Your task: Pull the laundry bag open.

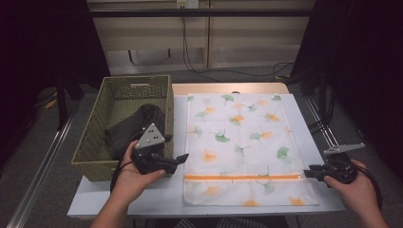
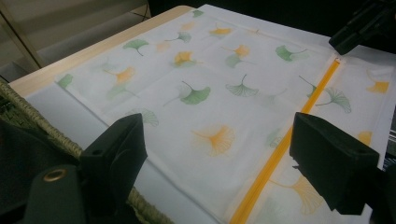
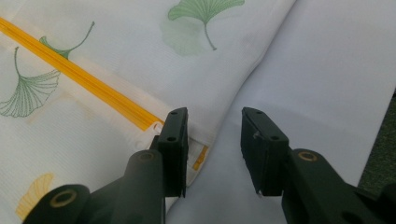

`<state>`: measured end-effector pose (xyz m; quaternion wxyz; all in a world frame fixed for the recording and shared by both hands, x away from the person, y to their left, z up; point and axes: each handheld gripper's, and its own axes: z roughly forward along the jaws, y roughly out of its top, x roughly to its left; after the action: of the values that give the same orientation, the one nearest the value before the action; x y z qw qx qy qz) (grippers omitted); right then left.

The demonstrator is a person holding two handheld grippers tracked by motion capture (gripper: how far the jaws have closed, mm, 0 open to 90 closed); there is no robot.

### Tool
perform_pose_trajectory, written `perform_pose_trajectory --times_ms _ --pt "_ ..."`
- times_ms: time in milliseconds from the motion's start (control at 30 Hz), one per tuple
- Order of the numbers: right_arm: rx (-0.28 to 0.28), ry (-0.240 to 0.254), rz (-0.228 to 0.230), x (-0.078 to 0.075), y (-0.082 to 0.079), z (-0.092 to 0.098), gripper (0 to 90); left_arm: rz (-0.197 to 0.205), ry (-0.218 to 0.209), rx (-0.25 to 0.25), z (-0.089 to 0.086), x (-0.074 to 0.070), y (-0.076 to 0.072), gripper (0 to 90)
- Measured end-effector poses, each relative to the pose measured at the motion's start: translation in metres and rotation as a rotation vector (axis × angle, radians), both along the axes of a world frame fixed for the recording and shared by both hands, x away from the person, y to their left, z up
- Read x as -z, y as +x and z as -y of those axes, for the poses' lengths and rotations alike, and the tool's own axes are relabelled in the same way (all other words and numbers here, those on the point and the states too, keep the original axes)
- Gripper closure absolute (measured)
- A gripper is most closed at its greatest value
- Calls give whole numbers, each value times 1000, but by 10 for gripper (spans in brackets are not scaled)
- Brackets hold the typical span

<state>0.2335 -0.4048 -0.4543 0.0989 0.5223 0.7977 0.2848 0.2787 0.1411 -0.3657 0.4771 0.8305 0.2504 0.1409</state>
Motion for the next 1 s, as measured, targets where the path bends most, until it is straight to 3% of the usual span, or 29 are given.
perform_pose_trajectory --times_ms 233,433,600,667,733,767,833,967,1000 --pt "-13 16 -36 6 1 -4 664 -1 7 9 1 0 0 187" --pt "-43 9 -15 7 -1 -11 842 -4 3 14 5 0 -2 187" --pt "-65 2 0 2 0 -12 857 -13 6 49 15 0 -4 187" --pt "-68 13 10 -4 2 -11 858 -12 18 63 20 -2 -4 187" --pt "-70 20 15 -6 3 -10 858 -28 33 44 28 0 -4 187" --pt "-73 27 22 -8 5 -9 859 -30 66 34 33 0 -3 189" --pt "-82 48 41 -13 8 -6 860 -33 72 46 39 1 -3 189" --pt "-88 67 37 -18 9 -5 862 -41 75 75 54 0 -2 189" --pt "-91 58 41 -20 10 -5 863 -44 94 73 56 -1 -2 190"
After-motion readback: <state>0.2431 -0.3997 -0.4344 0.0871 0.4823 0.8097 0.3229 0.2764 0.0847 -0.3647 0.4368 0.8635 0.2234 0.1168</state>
